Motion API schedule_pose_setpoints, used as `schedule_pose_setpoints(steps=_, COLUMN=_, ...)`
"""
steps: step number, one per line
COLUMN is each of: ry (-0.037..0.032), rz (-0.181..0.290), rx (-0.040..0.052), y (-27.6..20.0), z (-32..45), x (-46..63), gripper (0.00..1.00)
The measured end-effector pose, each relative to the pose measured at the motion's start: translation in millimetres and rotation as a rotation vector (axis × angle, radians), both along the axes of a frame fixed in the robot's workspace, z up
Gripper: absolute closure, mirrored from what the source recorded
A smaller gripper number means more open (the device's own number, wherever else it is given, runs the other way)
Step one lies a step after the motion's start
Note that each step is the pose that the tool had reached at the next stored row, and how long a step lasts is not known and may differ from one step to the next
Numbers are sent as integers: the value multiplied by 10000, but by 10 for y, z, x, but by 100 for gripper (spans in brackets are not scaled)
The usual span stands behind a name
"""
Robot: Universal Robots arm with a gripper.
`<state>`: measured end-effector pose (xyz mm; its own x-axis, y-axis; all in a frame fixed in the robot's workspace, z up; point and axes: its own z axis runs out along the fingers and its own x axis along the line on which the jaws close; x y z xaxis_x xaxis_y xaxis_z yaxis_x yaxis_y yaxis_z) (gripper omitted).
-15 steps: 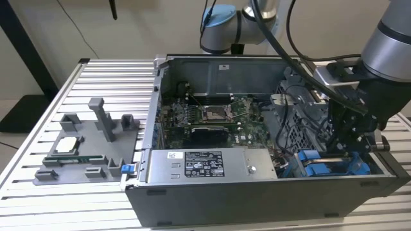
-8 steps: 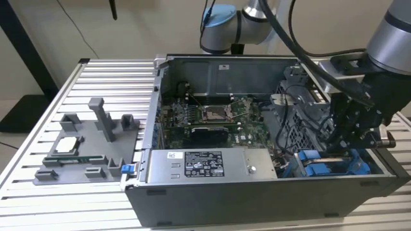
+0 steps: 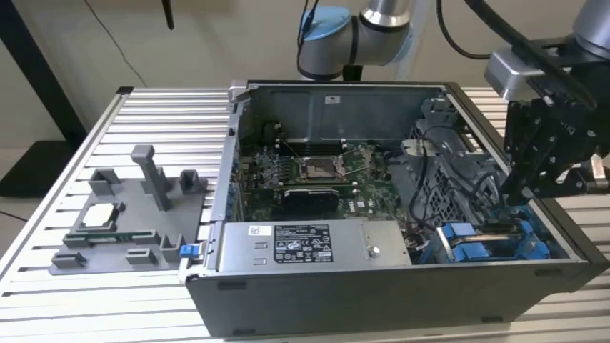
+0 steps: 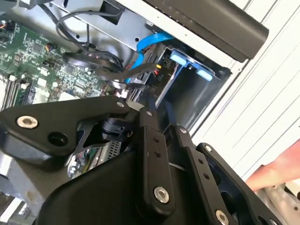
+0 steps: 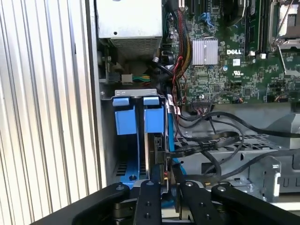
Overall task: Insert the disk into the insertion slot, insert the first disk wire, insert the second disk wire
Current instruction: 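Insert the second disk wire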
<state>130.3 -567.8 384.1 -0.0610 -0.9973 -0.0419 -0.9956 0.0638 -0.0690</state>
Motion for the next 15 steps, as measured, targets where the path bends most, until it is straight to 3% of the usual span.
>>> schedule_pose_setpoints(steps=5, ry=0, rz=-4, rx=-1, y=0, z=222, x=0, gripper=0)
schedule_pose_setpoints(steps=7, ry=0, rz=-8, rx=0, y=0, z=278, x=0, gripper=0)
schedule_pose_setpoints(steps=15, ry=0, rz=-12, rx=1, y=0, z=287, x=-1, gripper=0)
